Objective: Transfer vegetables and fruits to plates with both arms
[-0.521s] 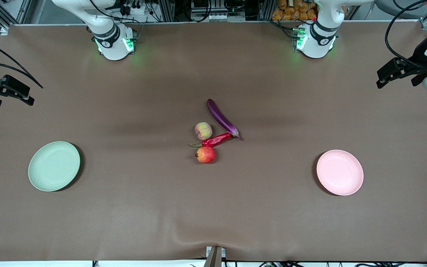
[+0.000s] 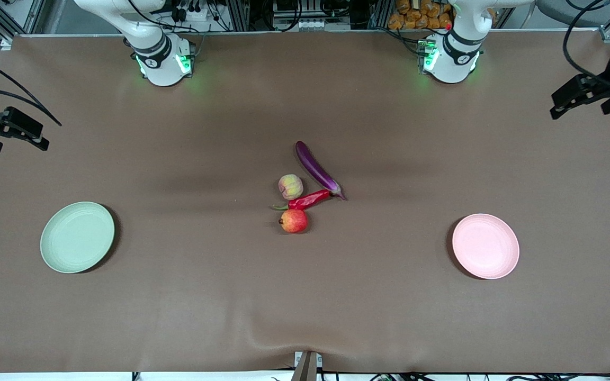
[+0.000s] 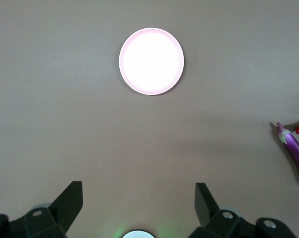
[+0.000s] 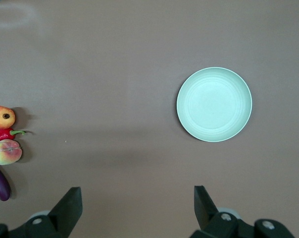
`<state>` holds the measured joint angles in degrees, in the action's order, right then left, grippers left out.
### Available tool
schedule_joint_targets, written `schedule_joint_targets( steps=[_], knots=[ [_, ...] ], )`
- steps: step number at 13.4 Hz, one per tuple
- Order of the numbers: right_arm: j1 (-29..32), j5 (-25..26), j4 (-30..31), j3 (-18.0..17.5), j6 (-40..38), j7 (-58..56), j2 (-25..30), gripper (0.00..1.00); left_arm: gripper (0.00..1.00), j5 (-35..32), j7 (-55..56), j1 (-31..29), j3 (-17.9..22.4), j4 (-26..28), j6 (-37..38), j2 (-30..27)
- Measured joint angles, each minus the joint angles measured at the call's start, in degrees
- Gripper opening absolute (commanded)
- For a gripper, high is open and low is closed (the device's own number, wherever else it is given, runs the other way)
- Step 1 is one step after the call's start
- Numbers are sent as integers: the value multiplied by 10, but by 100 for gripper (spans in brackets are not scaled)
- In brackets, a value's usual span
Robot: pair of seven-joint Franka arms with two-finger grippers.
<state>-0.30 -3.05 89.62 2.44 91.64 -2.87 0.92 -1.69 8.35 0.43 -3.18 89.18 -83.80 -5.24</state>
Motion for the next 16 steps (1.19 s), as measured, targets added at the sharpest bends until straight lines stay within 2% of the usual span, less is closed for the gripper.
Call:
schedule_joint_targets(
  steps=[16],
  knots=[
    [0, 0, 0, 0, 0, 0, 0, 100, 100, -1, 0, -3, -16, -5, 34, 10]
  ],
)
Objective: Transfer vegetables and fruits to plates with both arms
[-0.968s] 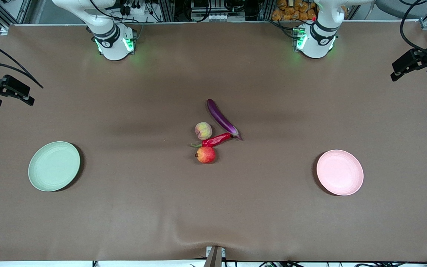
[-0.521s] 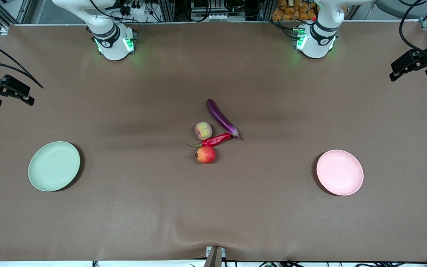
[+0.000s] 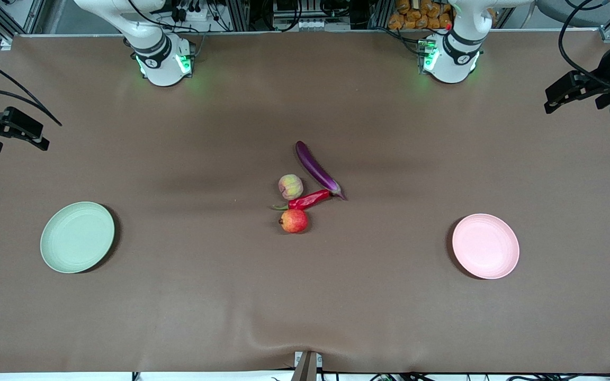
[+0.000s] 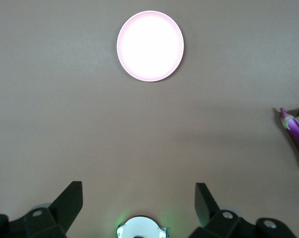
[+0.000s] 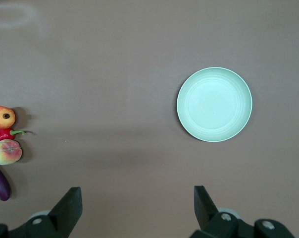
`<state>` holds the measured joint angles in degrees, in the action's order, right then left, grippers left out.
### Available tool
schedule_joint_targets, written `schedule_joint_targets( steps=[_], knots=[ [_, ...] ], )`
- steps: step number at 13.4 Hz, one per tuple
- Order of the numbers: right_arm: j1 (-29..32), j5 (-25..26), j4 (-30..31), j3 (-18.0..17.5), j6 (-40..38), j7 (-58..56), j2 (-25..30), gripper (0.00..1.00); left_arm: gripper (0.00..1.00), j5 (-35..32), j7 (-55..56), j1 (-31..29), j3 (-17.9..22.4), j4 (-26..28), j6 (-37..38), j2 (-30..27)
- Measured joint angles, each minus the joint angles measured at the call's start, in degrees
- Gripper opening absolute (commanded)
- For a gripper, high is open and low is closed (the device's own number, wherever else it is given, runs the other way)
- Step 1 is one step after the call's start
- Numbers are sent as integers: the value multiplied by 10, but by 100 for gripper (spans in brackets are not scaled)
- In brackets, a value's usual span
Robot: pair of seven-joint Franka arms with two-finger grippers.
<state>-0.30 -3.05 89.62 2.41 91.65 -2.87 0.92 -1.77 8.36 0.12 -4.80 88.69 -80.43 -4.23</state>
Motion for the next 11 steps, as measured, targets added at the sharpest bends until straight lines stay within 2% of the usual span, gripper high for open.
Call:
schedule_joint_targets(
  steps=[11],
  knots=[
    [-5, 0, 0, -3, 3, 0, 0, 100, 100, -1, 0, -2, -11, 7, 1, 2]
  ],
)
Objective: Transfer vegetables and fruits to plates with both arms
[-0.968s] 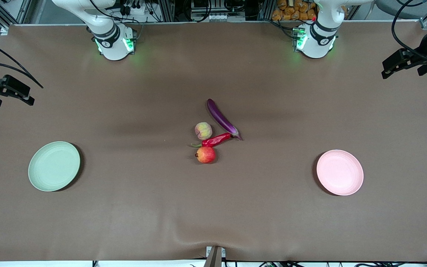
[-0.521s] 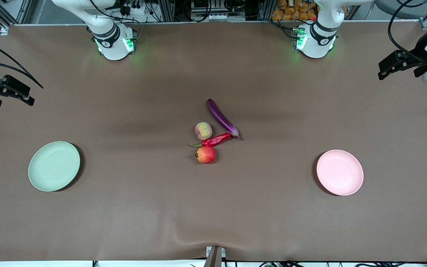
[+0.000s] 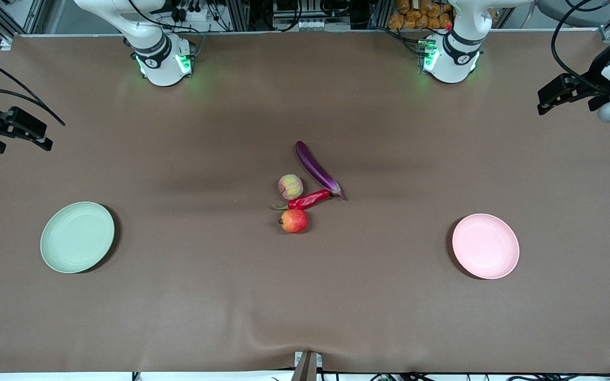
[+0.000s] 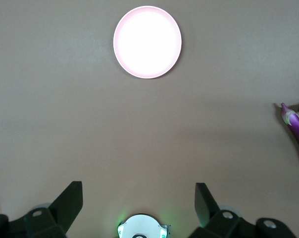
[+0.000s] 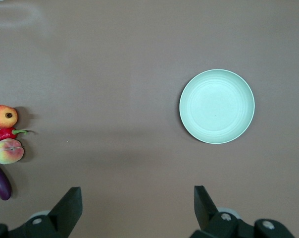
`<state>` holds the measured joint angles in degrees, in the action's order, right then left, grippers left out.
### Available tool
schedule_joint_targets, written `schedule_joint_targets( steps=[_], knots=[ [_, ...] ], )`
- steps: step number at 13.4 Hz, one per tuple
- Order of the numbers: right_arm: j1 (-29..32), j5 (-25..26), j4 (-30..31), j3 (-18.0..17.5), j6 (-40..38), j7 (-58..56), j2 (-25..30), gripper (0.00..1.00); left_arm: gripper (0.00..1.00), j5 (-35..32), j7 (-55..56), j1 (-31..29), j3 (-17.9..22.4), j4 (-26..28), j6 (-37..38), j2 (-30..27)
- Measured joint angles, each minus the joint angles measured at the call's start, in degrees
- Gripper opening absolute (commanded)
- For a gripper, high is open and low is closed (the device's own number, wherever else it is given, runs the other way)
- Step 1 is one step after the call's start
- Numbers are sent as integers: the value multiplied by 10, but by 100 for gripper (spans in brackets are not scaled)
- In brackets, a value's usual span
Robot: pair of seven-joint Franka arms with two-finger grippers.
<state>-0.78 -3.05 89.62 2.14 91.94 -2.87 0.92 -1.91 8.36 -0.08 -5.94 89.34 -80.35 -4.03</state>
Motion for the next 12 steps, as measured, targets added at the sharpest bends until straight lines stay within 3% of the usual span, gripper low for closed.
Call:
schedule_joint_targets(
  steps=[7, 9, 12],
  knots=[
    [0, 0, 0, 3, -1, 0, 0, 100, 100, 0, 9, 0, -13, 16, -12, 3],
    [0, 0, 0, 5, -1, 0, 0, 100, 100, 0, 62, 1, -47, 47, -44, 5],
    [0, 0, 0, 6, -1, 0, 0, 100, 100, 0, 203, 5, -120, 131, -157, 20]
  ],
)
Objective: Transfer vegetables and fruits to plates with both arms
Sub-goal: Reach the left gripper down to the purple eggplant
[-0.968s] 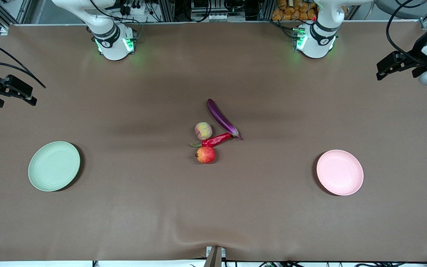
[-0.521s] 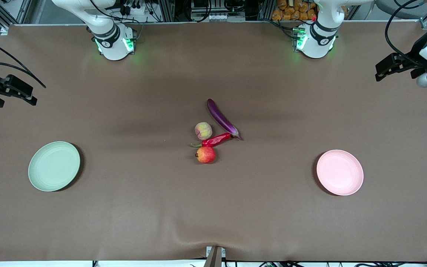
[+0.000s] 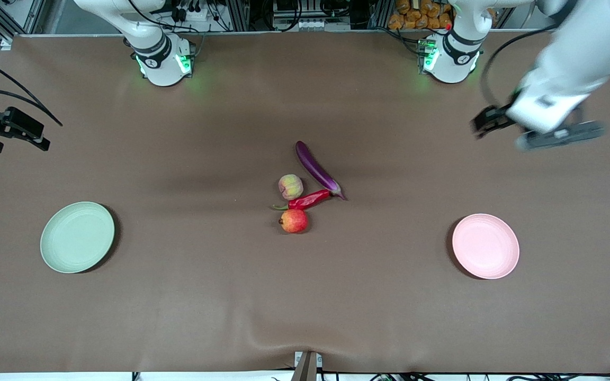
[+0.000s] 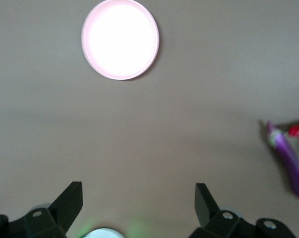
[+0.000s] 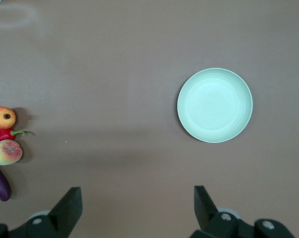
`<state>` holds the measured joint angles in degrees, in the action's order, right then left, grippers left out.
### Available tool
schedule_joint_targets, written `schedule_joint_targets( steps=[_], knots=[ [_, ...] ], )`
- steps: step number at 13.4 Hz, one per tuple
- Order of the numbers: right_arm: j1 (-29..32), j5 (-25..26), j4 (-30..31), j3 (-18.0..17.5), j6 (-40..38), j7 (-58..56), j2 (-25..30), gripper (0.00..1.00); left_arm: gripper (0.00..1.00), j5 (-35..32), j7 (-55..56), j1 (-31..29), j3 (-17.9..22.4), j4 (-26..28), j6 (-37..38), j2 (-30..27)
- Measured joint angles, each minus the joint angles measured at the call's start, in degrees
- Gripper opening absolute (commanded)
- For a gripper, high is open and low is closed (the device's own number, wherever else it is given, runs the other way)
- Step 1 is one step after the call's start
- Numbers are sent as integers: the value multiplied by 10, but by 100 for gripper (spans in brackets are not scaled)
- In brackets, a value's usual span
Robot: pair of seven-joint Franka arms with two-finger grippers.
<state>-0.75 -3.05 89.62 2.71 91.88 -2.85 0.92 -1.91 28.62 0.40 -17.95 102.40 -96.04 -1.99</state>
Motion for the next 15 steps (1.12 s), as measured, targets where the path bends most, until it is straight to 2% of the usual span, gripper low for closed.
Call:
schedule_joint_targets(
  steps=[2, 6, 9, 11, 13, 15],
  knots=[
    [0, 0, -1, 0, 2, 0, 0, 100, 100, 0, 81, 2, -37, 33, -59, 26],
    [0, 1, -1, 0, 7, 0, -2, 100, 100, 0, 260, 17, -107, 44, -146, 103],
    [0, 1, 0, 1, 10, 0, -20, 100, 100, -21, 390, 65, -114, 44, -205, 162],
    [0, 1, 1, 1, 22, 0, -61, 100, 100, -42, 465, 95, -114, 44, -248, 196],
    [-1, 5, -2, 0, 38, 0, -99, 100, 100, -73, 518, 128, -115, 44, -294, 234],
    [-5, 28, -7, -1, 40, -1, -107, 100, 97, -104, 562, 159, -115, 41, -331, 271]
  ],
)
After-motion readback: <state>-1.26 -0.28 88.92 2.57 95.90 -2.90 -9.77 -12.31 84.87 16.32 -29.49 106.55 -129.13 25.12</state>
